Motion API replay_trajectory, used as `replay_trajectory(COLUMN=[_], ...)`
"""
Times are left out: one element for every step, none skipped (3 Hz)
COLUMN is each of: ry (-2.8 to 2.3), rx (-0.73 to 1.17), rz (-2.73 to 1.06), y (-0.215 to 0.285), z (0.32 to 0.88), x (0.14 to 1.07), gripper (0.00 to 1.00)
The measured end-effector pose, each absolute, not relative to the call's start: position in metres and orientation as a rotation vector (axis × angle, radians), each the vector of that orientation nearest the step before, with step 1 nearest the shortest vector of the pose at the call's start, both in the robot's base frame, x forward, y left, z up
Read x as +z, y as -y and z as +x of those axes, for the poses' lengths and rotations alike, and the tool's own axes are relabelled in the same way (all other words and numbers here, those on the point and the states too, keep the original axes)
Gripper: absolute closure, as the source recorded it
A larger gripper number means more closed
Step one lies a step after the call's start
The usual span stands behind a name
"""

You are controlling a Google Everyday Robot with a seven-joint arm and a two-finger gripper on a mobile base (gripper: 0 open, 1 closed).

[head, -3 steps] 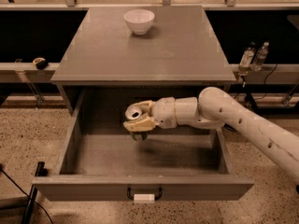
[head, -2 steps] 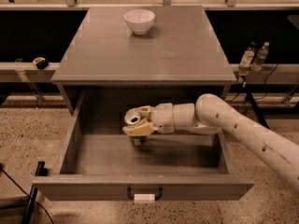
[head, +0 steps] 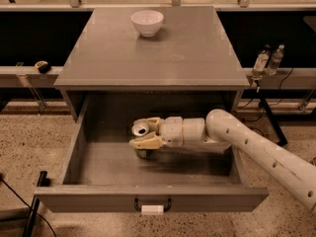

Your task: Place green can into top drawer

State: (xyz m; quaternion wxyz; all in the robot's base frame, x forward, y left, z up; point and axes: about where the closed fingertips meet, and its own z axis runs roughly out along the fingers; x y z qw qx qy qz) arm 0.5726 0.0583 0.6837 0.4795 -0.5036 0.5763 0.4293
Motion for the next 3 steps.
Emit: replay_trajectory(ry=[-1.38, -1.378, -1.378], rx=[1.02, 0.943, 0.938], rz=[-1.223, -1.24, -1.24], y=[-0.048, -0.025, -0.024], z=[0.571, 0.569, 0.569], x=[0.686, 0.7, 0.702], gripper=[0.0, 0.0, 0.0])
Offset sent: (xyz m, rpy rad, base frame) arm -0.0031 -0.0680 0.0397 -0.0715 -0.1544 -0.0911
